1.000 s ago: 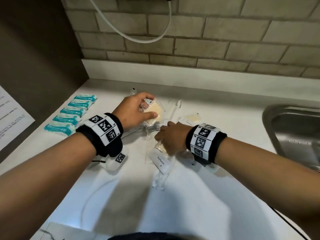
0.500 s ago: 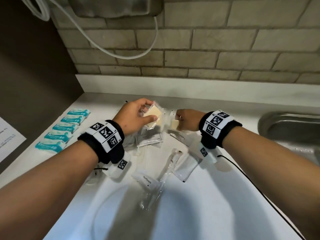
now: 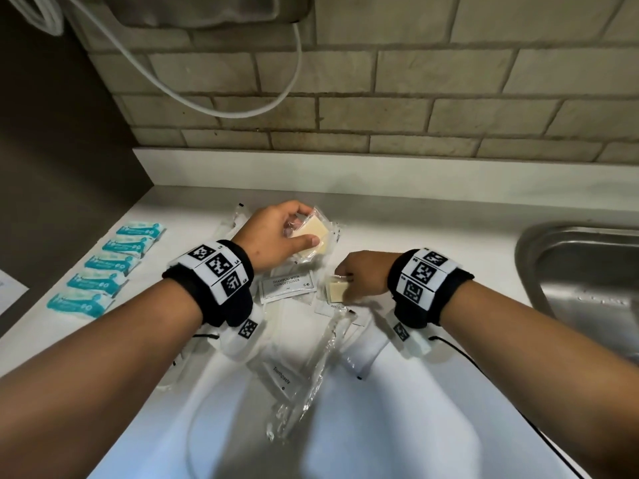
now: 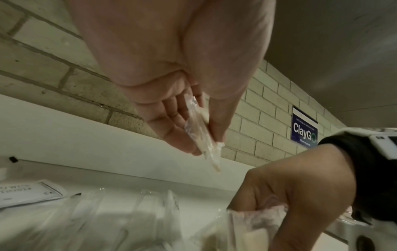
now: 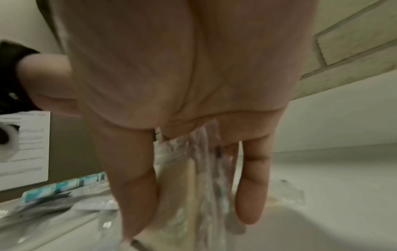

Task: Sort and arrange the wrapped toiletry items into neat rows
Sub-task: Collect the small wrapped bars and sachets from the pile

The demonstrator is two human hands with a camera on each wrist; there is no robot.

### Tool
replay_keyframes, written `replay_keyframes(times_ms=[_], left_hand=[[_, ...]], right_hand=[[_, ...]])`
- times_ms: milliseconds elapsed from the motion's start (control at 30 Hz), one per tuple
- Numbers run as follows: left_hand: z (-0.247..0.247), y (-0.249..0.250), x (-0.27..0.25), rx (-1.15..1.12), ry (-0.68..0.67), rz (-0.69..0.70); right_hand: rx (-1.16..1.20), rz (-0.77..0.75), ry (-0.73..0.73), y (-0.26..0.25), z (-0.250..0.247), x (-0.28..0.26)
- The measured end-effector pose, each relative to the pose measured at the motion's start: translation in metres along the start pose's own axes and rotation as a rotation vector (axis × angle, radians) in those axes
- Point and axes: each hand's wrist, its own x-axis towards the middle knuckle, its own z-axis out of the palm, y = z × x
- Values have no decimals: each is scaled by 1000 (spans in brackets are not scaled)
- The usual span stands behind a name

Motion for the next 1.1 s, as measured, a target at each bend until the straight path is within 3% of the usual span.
replay_keyframes(times_ms=[133, 367, 433, 733, 933, 1100], left_hand=[[2, -1, 3, -2, 4, -4], [1, -1, 1, 2, -5, -3], [0, -2, -1, 16, -1, -13], [-12, -24, -14, 54, 93, -15], [-18, -35, -38, -337, -58, -84], [-52, -46, -64, -514, -54, -259]], right_hand=[[20, 60, 56, 16, -13, 9], [-237, 157, -23, 14, -13, 23], [-311, 172, 27, 12, -15, 19], [4, -163, 224, -24, -13, -17], [107, -318, 383, -78, -29, -19], [133, -326, 423, -118, -32, 0]])
